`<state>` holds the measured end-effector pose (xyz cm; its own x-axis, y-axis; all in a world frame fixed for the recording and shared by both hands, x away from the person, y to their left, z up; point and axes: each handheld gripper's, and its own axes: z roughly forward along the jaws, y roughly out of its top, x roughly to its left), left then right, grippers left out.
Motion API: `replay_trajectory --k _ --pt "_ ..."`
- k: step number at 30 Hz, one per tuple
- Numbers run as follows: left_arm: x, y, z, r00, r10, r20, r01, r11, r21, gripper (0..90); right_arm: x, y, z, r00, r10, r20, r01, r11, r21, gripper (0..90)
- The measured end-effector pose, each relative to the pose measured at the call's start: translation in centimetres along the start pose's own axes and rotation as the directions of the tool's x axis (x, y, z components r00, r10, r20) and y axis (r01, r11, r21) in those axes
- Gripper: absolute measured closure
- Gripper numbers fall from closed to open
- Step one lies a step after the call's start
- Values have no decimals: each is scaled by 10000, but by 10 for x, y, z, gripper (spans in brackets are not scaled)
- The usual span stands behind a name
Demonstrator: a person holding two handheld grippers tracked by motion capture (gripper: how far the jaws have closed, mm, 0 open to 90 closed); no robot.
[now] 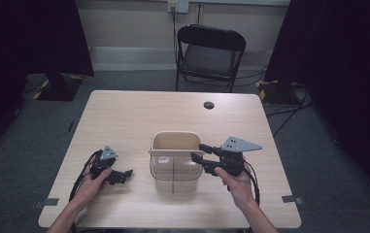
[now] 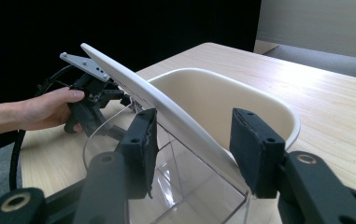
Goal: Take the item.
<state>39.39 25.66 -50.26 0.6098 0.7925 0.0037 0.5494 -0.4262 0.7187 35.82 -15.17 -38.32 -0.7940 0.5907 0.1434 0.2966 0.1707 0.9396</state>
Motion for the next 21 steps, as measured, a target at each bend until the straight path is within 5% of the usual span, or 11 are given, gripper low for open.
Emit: replay_trajectory --k 21 --pt "0 0 0 10000 -4 -1 4 10000 -3 30 -3 1 2 10000 71 8 -71 9999 -76 553"
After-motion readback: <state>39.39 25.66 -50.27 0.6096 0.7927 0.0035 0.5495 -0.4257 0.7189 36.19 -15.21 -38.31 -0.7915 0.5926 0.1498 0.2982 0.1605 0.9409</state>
